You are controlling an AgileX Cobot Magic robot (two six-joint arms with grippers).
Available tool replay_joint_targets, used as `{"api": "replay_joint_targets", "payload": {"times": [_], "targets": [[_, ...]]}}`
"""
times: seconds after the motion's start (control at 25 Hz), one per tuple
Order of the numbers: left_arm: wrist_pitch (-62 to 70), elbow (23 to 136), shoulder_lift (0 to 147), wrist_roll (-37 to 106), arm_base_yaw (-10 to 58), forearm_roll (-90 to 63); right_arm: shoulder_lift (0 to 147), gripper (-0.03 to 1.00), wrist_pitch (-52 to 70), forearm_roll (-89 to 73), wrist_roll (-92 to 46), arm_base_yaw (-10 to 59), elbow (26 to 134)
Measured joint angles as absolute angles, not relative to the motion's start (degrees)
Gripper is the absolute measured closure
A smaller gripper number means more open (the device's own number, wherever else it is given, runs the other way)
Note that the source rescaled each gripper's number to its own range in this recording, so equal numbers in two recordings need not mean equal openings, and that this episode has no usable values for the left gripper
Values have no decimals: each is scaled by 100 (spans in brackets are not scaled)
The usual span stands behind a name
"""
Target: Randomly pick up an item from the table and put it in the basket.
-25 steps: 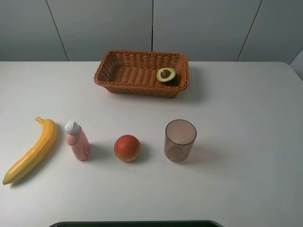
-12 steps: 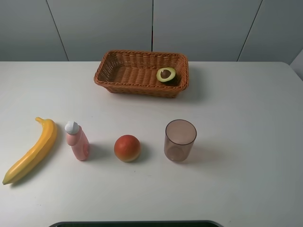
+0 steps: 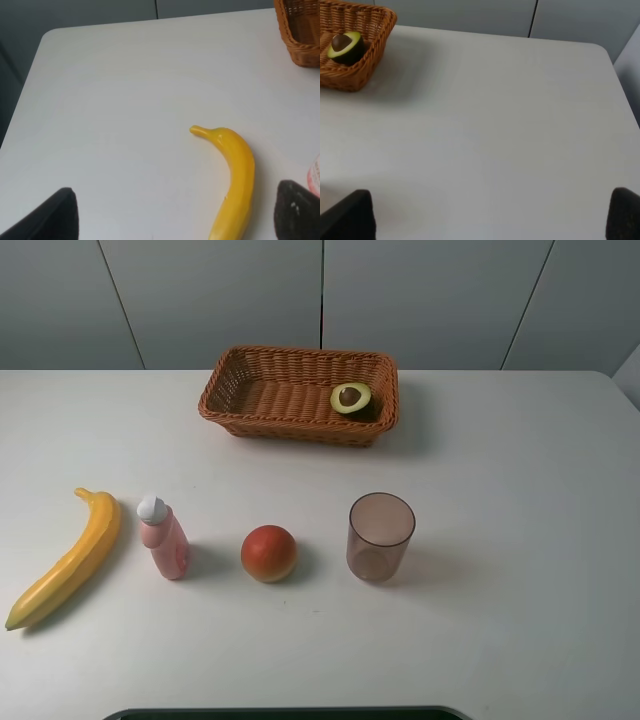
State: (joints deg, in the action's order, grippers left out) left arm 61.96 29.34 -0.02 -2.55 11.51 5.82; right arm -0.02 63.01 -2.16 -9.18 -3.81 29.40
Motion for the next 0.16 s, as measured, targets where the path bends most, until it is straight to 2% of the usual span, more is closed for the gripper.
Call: {"api": "replay_joint_targets", "payload": {"times": [0.16], "targets": [[6196,2934,-2,-255,1151,582,-2,-3,6301,-216,-918,-381,2940]]}}
